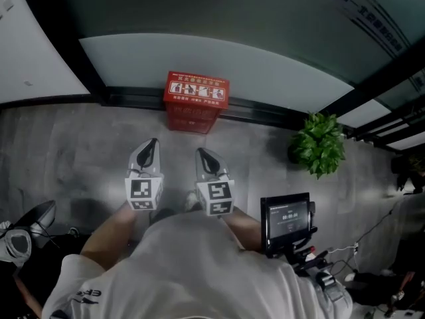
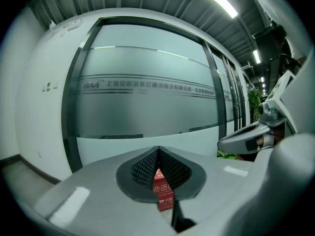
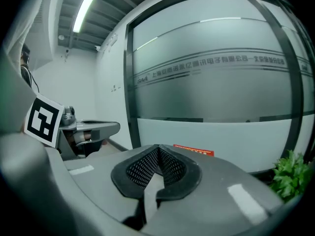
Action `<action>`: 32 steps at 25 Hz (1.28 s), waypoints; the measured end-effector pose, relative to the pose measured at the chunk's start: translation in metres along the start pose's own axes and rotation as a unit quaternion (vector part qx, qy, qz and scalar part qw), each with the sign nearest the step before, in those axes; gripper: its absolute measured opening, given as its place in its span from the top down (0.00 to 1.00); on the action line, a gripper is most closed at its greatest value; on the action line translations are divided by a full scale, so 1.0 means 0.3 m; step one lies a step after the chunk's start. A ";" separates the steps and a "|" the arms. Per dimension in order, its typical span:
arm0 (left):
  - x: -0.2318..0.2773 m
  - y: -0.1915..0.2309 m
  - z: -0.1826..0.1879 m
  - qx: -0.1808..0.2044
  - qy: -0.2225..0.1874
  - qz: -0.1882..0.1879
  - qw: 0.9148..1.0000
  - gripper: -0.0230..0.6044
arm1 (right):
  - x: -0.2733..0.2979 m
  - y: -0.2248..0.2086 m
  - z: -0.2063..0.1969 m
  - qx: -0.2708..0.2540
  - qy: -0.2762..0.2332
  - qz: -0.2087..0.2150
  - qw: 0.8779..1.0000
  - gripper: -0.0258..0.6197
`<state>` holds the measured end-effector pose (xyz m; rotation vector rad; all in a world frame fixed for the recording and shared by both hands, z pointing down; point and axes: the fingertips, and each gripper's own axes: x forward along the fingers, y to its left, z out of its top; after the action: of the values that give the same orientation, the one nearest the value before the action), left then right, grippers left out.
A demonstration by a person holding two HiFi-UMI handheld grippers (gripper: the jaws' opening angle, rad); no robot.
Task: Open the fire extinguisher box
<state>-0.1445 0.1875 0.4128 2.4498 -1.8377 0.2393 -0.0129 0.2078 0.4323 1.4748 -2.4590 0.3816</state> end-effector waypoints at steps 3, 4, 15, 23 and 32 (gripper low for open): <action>0.087 0.002 -0.010 -0.004 0.007 0.003 1.000 0.96 | 0.058 -0.065 0.001 0.002 0.008 -0.003 1.000 0.94; 0.114 0.003 -0.016 -0.003 0.010 0.002 1.000 0.96 | 0.076 -0.081 0.002 0.003 0.010 -0.004 1.000 0.94; 0.495 0.094 -0.166 0.044 0.058 -0.057 0.996 0.96 | 0.396 -0.259 -0.062 0.006 0.073 -0.047 0.996 0.94; 0.780 0.151 -0.317 0.106 0.104 -0.131 0.980 0.96 | 0.678 -0.378 -0.115 -0.052 0.140 -0.091 0.985 0.94; 0.977 0.151 -0.479 0.181 0.152 -0.145 0.961 0.96 | 0.851 -0.493 -0.246 -0.118 0.195 -0.077 0.971 0.94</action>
<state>-0.1198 -0.0818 0.6015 2.6754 -1.3898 0.9437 0.0071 -0.0433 0.6025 1.3321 -1.9937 0.3006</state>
